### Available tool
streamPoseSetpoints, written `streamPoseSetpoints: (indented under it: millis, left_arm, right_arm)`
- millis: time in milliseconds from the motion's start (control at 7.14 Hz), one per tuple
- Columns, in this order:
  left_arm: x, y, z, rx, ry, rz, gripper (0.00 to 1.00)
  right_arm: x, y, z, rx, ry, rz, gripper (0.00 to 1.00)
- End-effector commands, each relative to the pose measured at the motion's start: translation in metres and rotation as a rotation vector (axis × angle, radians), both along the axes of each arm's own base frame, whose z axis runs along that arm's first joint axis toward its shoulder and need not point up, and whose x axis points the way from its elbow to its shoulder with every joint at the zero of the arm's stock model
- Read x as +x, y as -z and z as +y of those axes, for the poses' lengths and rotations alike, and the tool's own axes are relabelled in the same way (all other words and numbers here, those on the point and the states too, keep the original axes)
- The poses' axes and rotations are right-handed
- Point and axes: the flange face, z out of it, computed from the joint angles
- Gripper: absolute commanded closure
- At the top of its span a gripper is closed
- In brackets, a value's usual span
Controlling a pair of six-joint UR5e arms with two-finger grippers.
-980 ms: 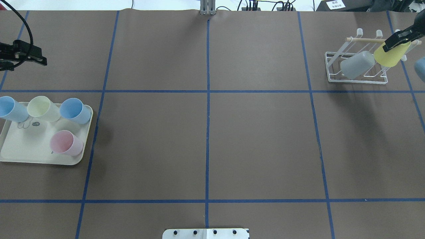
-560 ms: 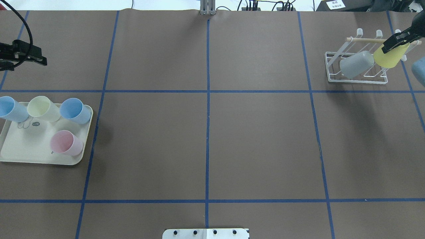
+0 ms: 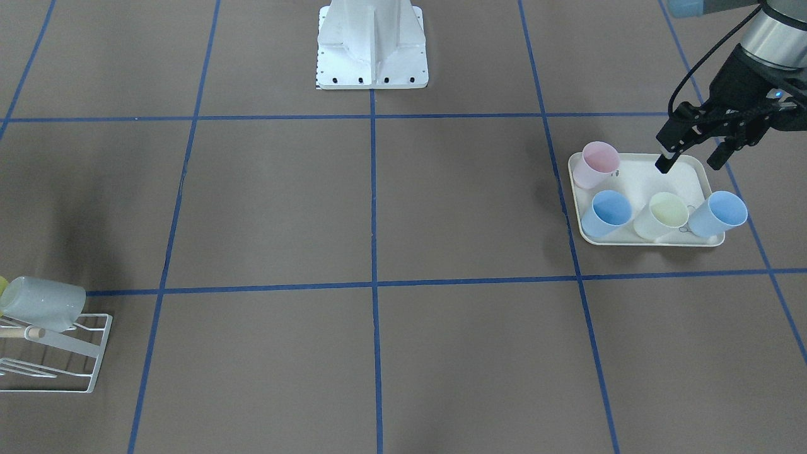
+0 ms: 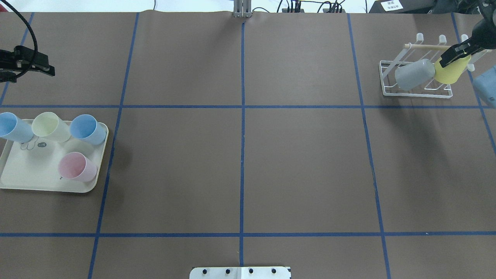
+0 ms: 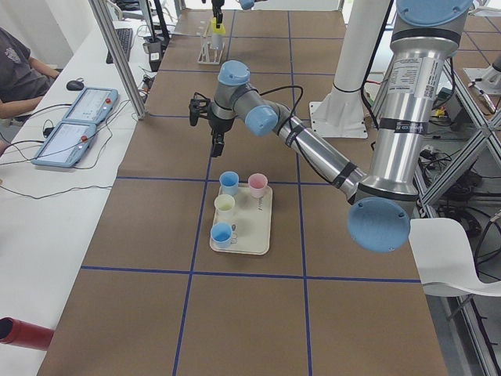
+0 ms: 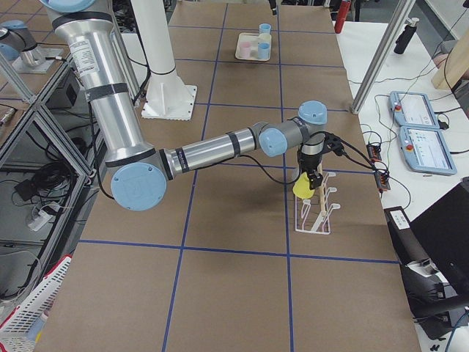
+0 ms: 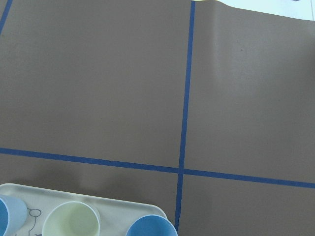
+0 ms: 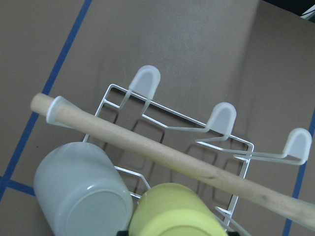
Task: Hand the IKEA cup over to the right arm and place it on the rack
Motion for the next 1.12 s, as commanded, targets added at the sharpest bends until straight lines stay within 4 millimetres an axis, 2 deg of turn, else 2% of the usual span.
streamPoseSetpoints:
  millis: [0,140,280,420,560,700,840,980]
  left_arm:
    - [0.0,0.001,0.0,-0.006,0.006,0.004,0.0]
    - [0.0,0.0,0.0,-0.009,0.006,0.003,0.0]
    - [0.0,0.0,0.001,-0.01,0.006,0.003,0.0]
    - [0.001,-0.009,0.003,-0.034,0.002,-0.009,0.0]
    - [0.011,-0.018,0.01,-0.053,-0.021,-0.017,0.0]
    - [0.031,-0.028,0.021,-0.069,-0.065,-0.031,0.0]
    - [0.06,-0.041,0.039,-0.122,-0.104,-0.04,0.0]
    - [0.084,-0.065,0.06,-0.185,-0.144,-0.067,0.0]
  right_arm:
    - [-0.007,0.0,-0.009,-0.007,0.003,-0.002,0.16]
    - [-0.011,0.005,-0.013,-0.01,-0.003,-0.008,0.01]
    - [-0.012,0.01,-0.015,-0.007,-0.002,-0.012,0.01]
    - [-0.013,0.017,-0.017,-0.001,-0.002,-0.019,0.01]
    - [-0.015,0.032,-0.022,0.006,0.007,-0.048,0.01]
    - [-0.004,0.036,-0.023,-0.009,-0.004,-0.088,0.01]
    - [0.002,0.041,-0.024,-0.021,-0.014,-0.117,0.01]
    - [0.003,0.044,-0.025,-0.025,-0.02,-0.128,0.01]
